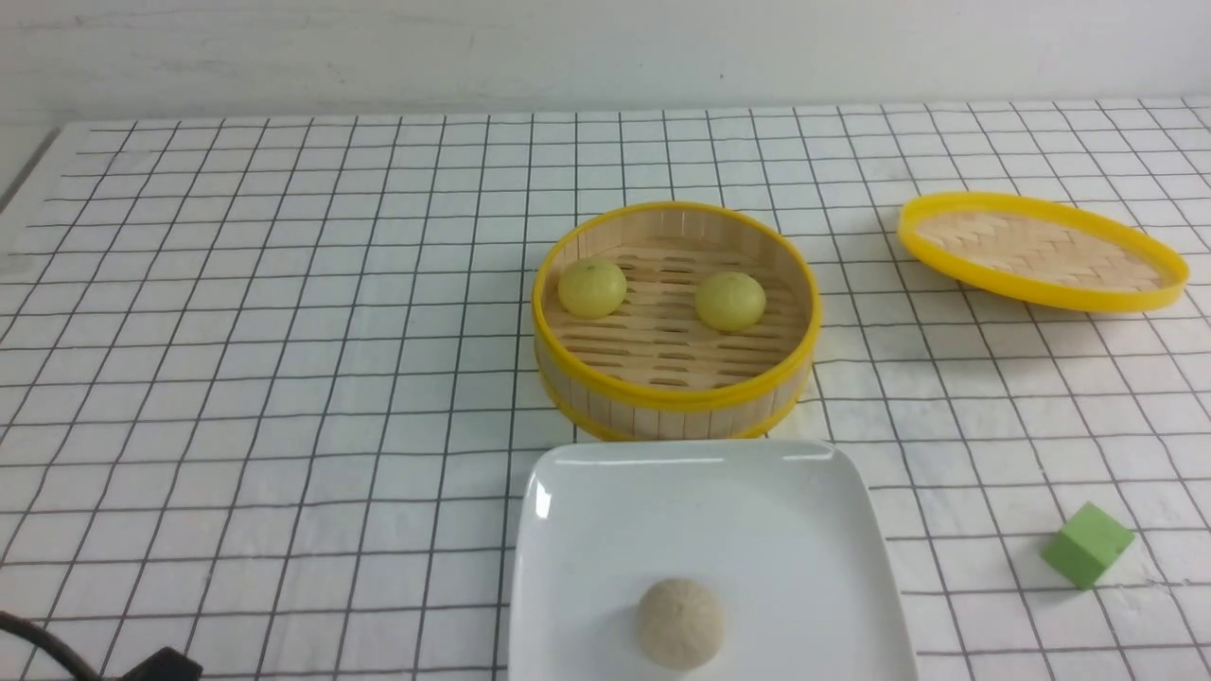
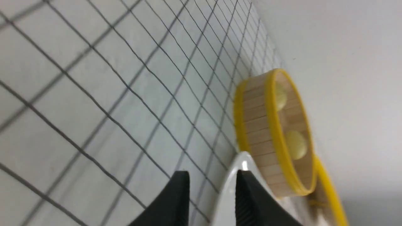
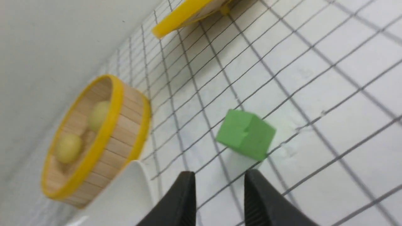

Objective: Put the steamed buns into the plate on the white-black tablecloth.
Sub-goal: 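Reach toward a bun in the bamboo steamer with the right gripper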

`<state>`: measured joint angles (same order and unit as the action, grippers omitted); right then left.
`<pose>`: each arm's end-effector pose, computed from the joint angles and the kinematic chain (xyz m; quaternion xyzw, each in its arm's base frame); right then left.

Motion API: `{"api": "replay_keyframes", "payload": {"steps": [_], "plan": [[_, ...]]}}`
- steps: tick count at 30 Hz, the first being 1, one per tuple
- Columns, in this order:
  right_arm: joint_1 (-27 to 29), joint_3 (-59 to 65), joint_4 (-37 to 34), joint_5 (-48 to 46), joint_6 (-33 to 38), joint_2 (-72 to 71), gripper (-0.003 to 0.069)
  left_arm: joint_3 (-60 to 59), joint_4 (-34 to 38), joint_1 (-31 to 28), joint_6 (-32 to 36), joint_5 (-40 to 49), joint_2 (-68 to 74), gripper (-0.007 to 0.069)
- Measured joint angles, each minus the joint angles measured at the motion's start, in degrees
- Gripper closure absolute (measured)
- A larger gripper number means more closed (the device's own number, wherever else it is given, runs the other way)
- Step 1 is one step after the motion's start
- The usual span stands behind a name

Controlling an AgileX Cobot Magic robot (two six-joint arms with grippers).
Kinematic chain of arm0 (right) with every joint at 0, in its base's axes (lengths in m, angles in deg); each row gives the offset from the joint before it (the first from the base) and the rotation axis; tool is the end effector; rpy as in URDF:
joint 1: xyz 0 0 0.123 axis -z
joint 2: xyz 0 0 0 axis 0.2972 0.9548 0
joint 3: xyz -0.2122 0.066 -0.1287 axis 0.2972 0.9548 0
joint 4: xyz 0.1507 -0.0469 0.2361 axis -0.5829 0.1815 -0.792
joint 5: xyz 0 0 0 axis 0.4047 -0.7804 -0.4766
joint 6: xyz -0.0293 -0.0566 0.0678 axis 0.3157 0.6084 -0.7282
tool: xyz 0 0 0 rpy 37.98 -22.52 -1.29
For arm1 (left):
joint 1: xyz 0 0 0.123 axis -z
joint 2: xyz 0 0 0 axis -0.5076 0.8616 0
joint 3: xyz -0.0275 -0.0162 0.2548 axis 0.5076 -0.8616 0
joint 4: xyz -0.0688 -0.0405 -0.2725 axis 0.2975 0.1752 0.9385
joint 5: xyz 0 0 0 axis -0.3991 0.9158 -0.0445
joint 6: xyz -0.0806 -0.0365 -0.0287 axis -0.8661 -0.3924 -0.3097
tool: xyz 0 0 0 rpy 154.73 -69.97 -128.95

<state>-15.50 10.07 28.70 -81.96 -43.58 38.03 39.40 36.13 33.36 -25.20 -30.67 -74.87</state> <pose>0.1155 0.0099 0.1728 0.3268 0.7296 0.3096 0.5148 0.1145 -0.0219 0.1745 -0.3541 0.7070 -0.3919 0.4703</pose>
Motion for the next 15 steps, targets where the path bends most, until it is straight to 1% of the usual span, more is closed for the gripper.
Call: {"api": "replay_keyframes", "payload": {"steps": [1,4,7,9,12,13,14,15], "plan": [[0.0,0.0,-1.3,0.1,-0.4,0.0,0.0419,0.0,1.3,0.0,-1.5,-0.1,0.0,0.0384],[0.0,0.0,-2.7,0.4,-0.5,0.0,0.0419,0.0,2.5,0.0,-2.9,-1.0,0.0,0.0384],[0.0,0.0,-4.1,1.0,-0.6,0.0,0.0419,0.0,3.5,0.0,-3.1,-2.4,0.0,0.0391],[0.0,-0.7,-4.5,0.9,-0.4,0.0,0.0426,0.5,3.5,0.0,-1.9,-2.1,0.0,0.04],[0.0,-7.3,-2.7,0.5,4.0,0.0,0.0485,7.6,1.2,0.0,8.3,1.7,0.0,0.0472],[0.0,-10.8,-0.4,0.2,6.4,0.7,0.0526,12.1,-0.3,0.0,11.6,3.5,0.5,0.0513],[0.0,-13.9,2.3,-0.8,8.3,2.0,0.0566,15.3,-1.9,0.1,13.8,5.4,1.9,0.0552],[0.0,-16.4,4.0,-2.1,9.2,3.1,0.0592,17.1,-3.4,0.1,15.1,7.6,3.6,0.058]]}}
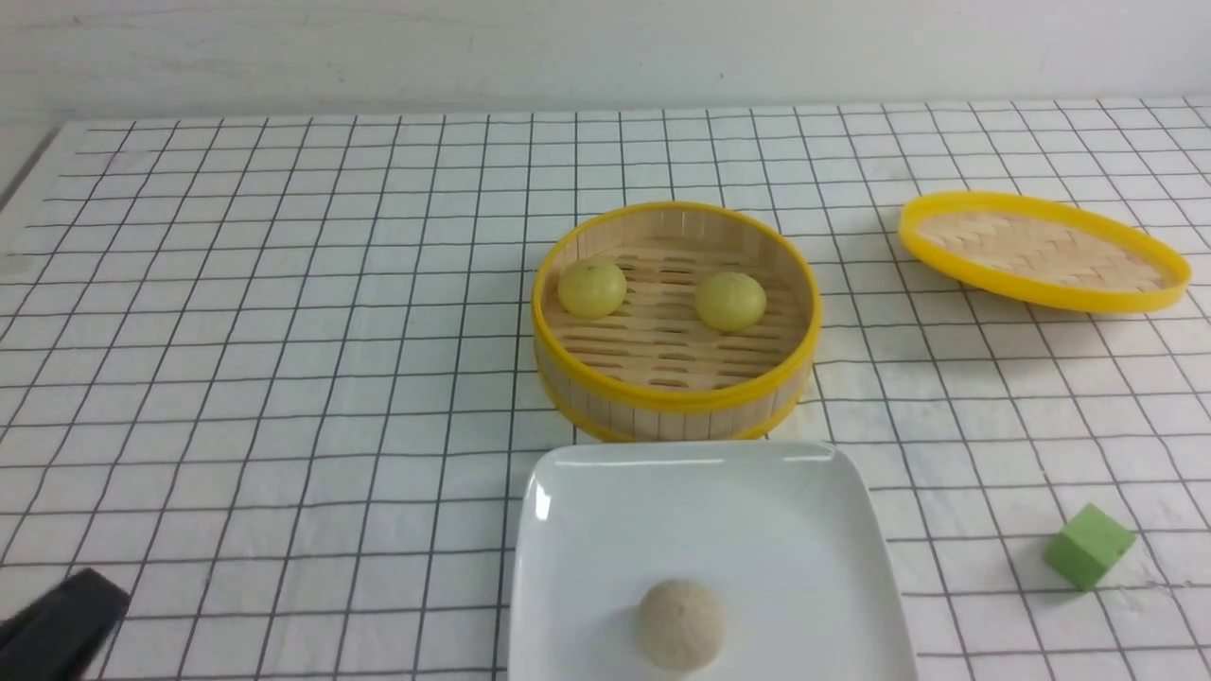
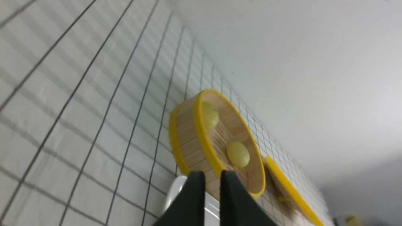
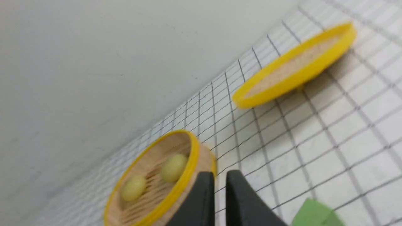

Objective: Put the steamed buns into the plate on the white-black tablecloth.
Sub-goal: 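Reach toward a bun in the bamboo steamer with the right gripper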

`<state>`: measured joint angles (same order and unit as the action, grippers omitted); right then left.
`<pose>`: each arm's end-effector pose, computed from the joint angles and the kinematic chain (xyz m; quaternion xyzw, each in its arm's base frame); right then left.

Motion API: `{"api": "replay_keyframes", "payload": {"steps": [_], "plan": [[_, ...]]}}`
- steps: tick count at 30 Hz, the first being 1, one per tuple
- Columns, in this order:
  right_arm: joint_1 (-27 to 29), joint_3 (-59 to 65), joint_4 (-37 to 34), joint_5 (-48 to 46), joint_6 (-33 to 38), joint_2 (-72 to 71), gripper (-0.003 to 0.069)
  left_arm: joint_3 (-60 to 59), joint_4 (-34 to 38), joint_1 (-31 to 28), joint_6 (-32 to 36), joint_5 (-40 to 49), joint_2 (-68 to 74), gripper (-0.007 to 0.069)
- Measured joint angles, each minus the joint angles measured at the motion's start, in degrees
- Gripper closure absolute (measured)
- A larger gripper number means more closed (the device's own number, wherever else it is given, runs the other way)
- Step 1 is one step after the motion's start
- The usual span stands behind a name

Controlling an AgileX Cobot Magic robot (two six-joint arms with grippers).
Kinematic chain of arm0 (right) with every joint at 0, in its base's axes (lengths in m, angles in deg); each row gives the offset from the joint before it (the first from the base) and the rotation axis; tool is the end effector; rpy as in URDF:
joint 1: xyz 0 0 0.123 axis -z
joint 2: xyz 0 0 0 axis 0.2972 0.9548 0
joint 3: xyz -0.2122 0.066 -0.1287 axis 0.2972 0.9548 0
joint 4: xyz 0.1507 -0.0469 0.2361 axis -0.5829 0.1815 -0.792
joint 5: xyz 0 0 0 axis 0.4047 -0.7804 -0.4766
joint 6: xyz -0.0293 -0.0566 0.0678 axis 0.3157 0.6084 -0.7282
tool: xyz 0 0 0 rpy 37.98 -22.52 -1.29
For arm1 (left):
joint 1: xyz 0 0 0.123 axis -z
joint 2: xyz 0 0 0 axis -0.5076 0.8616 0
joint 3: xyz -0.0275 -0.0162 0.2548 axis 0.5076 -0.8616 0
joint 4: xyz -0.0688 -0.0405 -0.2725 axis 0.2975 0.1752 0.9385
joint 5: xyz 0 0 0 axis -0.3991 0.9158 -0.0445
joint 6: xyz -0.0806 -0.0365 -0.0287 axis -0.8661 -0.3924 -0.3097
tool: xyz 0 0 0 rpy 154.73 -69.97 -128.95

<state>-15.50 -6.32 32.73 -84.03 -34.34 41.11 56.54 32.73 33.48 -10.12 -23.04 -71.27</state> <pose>0.1044 0.0089 0.2670 0.2187 0.7070 0.2623 0.6192 0.1014 -0.0245 0.2644 -0.2026 0.7310 -0.3308 0.5614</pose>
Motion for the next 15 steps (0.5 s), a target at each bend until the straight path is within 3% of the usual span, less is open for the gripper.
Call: {"api": "replay_keyframes", "payload": {"steps": [2,3,4,6,7,10,15], "plan": [[0.0,-5.5,6.0,-5.7,1.5,4.9,0.0659,4.7,-3.5,0.0,1.8,6.8,5.3,0.0612],[0.0,-9.2,8.6,-13.0,1.5,10.0,0.0671,7.6,-6.7,0.0,2.8,13.2,9.7,0.0622],[0.0,-9.9,9.0,-13.0,1.5,10.7,0.0671,8.0,-7.2,0.0,2.8,13.2,11.2,0.0622],[0.0,-18.2,11.0,-30.3,2.4,21.3,0.0671,11.2,-13.4,0.0,3.4,24.4,21.0,0.0622],[0.0,-19.7,11.0,-34.3,3.3,24.5,0.0671,11.9,-14.5,0.0,3.7,27.6,23.1,0.0622],[0.0,-23.9,7.0,-40.6,11.1,34.6,0.0669,13.1,-18.0,0.1,5.7,31.0,33.1,0.0622],[0.0,-24.9,-10.0,-35.0,27.8,47.0,0.0648,13.8,-17.1,0.1,10.7,30.1,43.0,0.0622]]}}
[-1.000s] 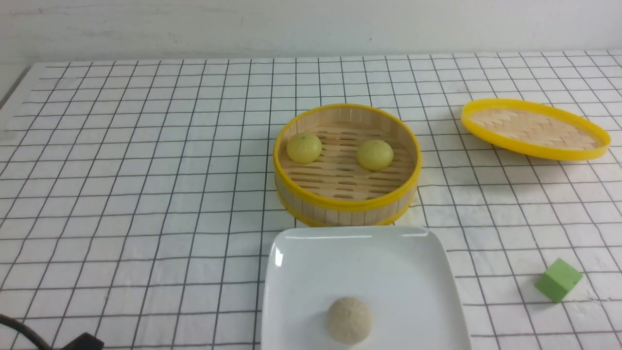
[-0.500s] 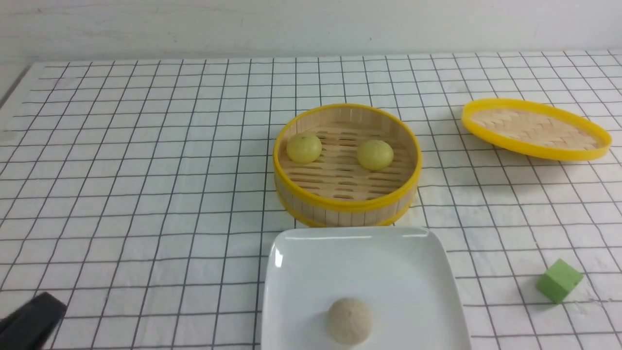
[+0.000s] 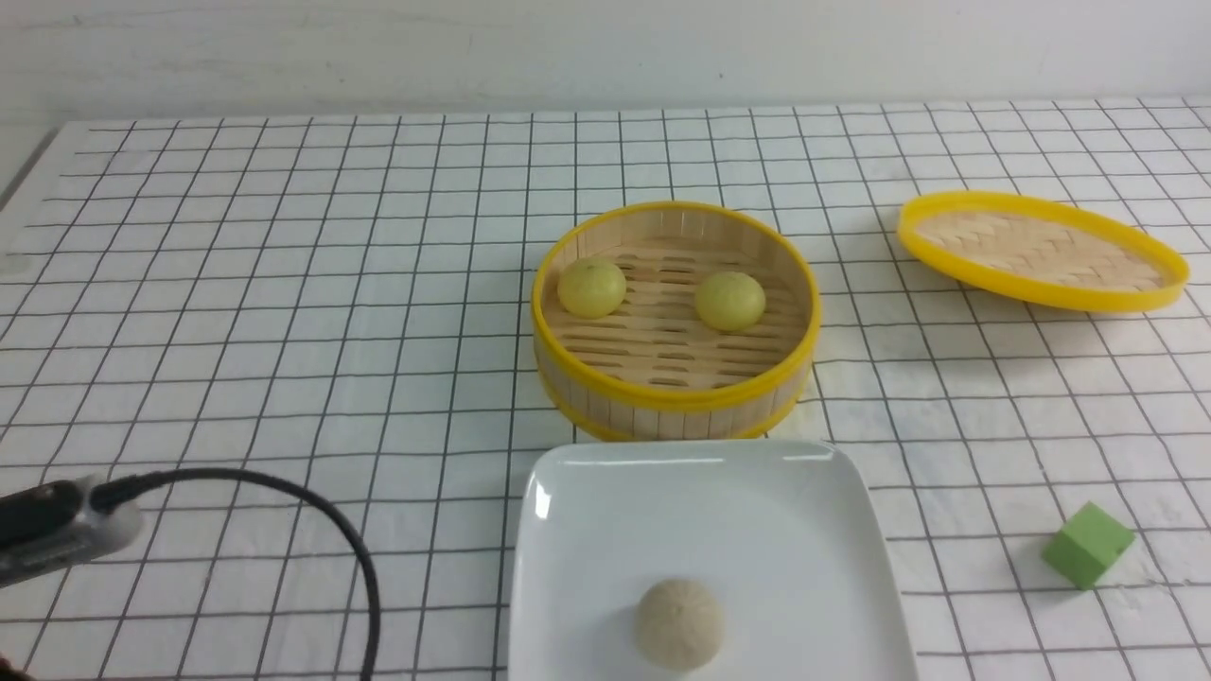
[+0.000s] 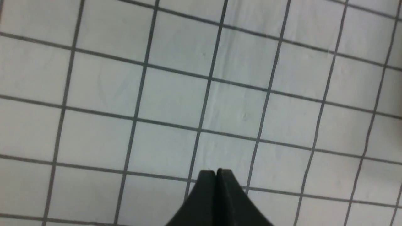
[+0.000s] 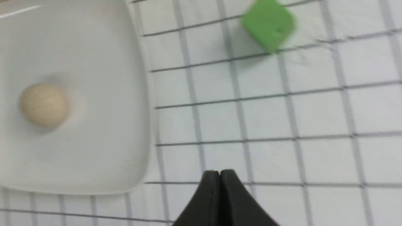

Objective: Put the steamed buns into the plate on the white-black tablecloth.
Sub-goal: 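Reach toward a bun in the bamboo steamer with the right gripper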

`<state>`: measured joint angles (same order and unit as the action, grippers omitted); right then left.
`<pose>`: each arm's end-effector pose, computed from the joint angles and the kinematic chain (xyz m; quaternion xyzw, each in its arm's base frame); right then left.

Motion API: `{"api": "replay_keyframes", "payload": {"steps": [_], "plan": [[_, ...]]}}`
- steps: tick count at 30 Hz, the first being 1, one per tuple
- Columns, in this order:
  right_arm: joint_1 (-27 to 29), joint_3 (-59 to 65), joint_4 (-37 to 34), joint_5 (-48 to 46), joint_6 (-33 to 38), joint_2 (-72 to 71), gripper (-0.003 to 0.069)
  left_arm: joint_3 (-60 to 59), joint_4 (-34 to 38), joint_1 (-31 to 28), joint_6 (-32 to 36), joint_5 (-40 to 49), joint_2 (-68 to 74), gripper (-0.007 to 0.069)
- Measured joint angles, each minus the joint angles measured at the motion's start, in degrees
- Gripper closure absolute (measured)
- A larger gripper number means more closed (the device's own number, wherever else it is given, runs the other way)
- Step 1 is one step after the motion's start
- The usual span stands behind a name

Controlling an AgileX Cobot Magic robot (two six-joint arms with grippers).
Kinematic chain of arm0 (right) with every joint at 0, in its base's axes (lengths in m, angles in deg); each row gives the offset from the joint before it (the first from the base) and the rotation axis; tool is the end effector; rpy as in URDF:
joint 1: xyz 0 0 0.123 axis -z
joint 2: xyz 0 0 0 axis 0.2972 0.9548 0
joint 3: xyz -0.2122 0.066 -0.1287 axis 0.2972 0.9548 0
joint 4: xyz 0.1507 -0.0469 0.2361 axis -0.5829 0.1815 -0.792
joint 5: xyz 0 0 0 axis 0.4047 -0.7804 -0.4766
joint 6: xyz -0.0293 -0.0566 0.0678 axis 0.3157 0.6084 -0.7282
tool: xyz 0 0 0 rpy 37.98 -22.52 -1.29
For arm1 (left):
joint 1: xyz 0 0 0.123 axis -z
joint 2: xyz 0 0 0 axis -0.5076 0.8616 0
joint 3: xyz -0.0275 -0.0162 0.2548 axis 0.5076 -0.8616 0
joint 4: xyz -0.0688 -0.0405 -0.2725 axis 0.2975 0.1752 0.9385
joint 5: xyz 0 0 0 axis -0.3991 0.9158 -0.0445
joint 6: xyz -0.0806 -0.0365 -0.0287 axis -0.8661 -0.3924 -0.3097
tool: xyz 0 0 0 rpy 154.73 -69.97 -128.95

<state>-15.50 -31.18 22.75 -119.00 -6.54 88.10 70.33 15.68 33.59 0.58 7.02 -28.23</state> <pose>0.1909 0.0323 0.2637 0.0449 0.9457 0.2208 0.2344 0.1629 -0.0202 0.2071 -0.0936 0.9790 -0.0872 0.1590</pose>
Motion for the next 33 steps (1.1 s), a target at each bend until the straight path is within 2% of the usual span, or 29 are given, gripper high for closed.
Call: {"api": "replay_keyframes", "payload": {"steps": [3,5,9,14,15,18,22,27,33], "plan": [[-0.9,-1.0,-10.6,2.4,11.0,6.4,0.0613,0.0,2.1,0.0,2.1,-1.3,2.8,0.0622],[-3.7,-3.0,-18.3,5.3,20.4,12.8,0.0561,0.0,4.7,0.0,3.6,-3.0,4.5,0.0622],[-10.6,-9.3,-21.4,12.2,26.1,23.9,0.0478,0.0,8.8,0.0,5.9,-5.1,5.2,0.0606],[-16.4,-20.2,-14.9,15.8,22.0,35.8,0.0407,0.0,11.7,0.0,6.6,-5.4,5.3,0.0553],[-17.9,-26.0,-9.9,16.0,17.7,40.8,0.0378,0.0,12.0,0.0,6.6,-5.5,5.3,0.0519],[-19.8,-35.4,-0.9,16.1,9.2,48.6,0.0333,0.0,12.2,0.0,6.6,-5.5,5.3,0.0443],[-21.1,-45.1,9.0,16.5,3.5,56.8,0.0283,0.0,12.3,0.1,6.6,-5.5,5.3,0.0357],[-21.6,-55.9,13.1,17.4,2.5,67.6,0.0255,0.0,12.3,0.1,6.6,-6.0,5.3,0.0287],[-21.6,-62.4,12.6,18.7,2.5,75.6,0.0262,0.0,12.3,0.1,6.6,-6.3,5.3,0.0278]]}}
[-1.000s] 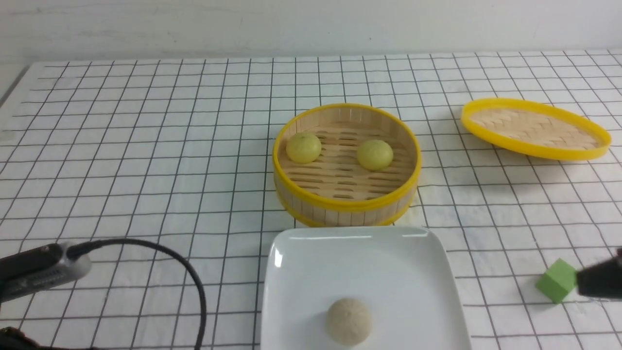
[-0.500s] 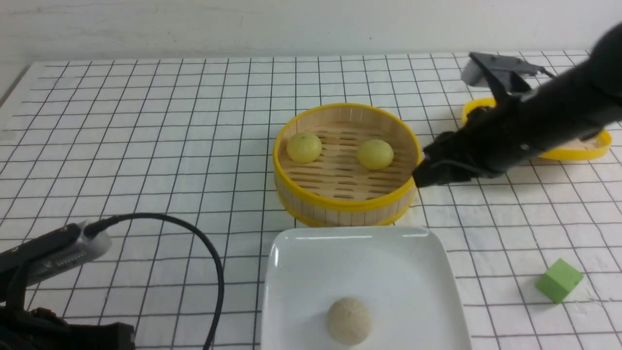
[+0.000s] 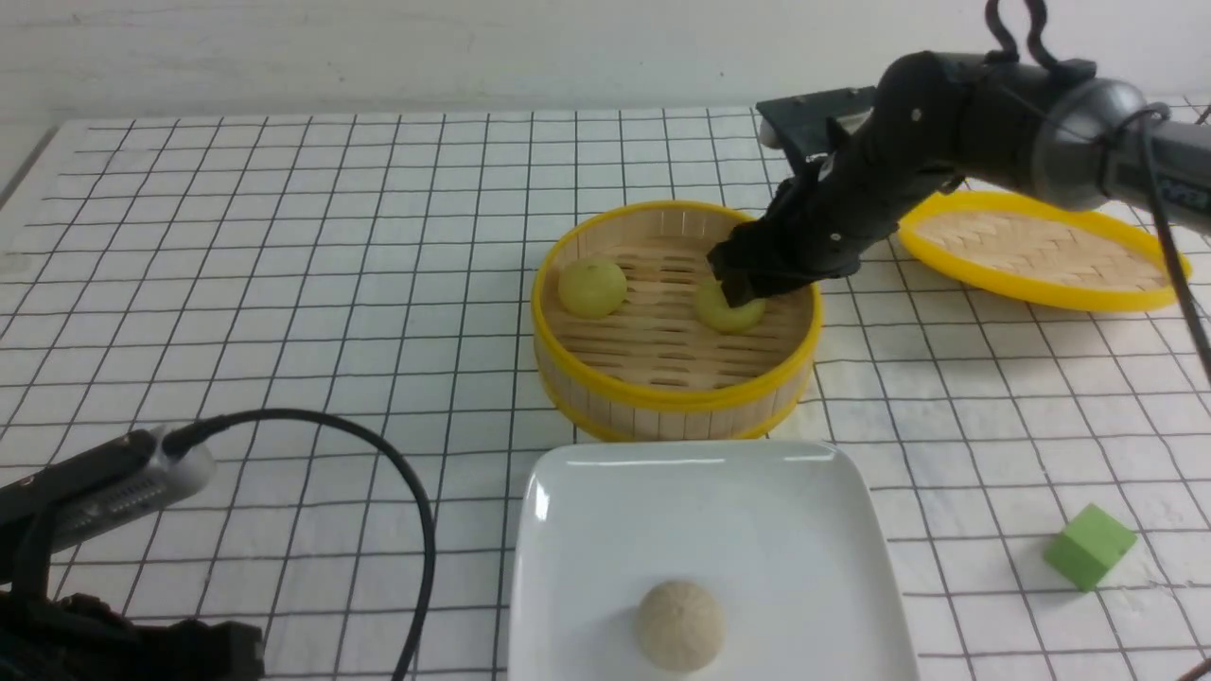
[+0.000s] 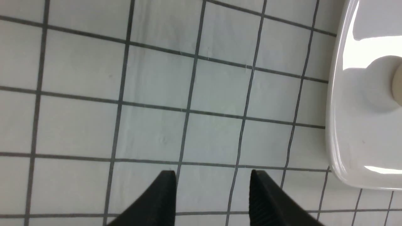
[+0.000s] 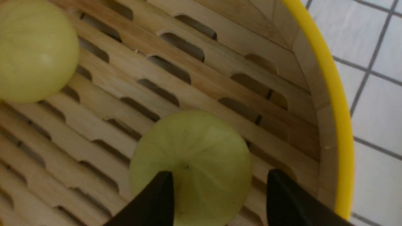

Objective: Put the steamed buns into the plate on the white-black tablecloth.
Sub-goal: 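Reach toward a bun in the bamboo steamer with the right gripper, then move the steamed bun from the bamboo steamer onto the white plate with the right gripper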

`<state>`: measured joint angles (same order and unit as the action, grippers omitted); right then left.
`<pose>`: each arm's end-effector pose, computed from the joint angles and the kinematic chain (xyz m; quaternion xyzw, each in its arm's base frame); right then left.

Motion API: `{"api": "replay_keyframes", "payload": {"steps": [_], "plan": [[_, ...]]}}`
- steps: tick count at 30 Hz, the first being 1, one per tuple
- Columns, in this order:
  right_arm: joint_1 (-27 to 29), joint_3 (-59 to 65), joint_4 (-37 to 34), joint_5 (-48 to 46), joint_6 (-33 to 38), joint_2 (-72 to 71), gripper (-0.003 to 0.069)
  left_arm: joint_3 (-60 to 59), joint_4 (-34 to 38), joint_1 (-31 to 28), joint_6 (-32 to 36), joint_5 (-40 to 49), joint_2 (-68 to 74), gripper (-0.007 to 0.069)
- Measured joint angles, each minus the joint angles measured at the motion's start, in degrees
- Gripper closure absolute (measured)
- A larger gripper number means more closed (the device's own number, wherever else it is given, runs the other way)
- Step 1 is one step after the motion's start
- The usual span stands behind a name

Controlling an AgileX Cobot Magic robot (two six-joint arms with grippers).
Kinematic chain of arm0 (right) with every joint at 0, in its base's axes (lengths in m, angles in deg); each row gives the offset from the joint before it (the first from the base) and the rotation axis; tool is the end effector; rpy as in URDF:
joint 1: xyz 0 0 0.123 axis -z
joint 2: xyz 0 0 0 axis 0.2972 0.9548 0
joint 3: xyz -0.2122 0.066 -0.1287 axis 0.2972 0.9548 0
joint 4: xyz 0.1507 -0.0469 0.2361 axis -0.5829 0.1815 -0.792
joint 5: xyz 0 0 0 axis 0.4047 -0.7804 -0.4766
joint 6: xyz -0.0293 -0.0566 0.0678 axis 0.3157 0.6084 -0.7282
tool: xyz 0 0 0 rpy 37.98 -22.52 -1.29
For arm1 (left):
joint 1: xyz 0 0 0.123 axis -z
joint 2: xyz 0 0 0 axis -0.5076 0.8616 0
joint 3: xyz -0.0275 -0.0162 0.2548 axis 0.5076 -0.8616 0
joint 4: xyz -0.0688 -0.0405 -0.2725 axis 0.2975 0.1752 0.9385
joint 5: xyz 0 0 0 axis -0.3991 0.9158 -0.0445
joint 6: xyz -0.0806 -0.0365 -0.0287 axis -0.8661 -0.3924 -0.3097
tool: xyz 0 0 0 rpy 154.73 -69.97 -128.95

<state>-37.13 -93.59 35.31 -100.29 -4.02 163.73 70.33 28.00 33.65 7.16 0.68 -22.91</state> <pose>0.4671 0.1862 0.1636 -0.1538 0.9432 0.1434 0.2573 0.1801 -0.0359 0.1983 -0.0920 0.9673 -0.1700 0.1640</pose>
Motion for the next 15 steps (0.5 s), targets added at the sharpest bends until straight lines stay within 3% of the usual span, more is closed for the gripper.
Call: {"api": "replay_keyframes", "payload": {"steps": [4,6,7,9,15], "plan": [[0.0,-0.8,-3.1,-0.1,0.0,1.9,0.0379,0.0,0.1,0.0,0.0,-0.4,0.0,0.0279],[0.0,-1.0,-5.0,-0.7,0.0,1.5,0.0583,0.0,0.1,0.0,0.0,-0.5,0.0,0.0279],[0.0,-1.0,-5.2,-1.5,0.0,0.8,0.0618,0.0,0.1,0.0,0.0,-0.5,0.0,0.0279],[0.0,-1.0,-5.4,-3.7,0.0,-1.3,0.0647,0.0,0.1,0.0,0.0,-0.5,0.0,0.0276],[0.0,-0.9,-4.7,-14.7,0.0,-14.2,0.0644,0.0,0.1,0.0,0.0,-1.8,0.0,0.0276]]}}
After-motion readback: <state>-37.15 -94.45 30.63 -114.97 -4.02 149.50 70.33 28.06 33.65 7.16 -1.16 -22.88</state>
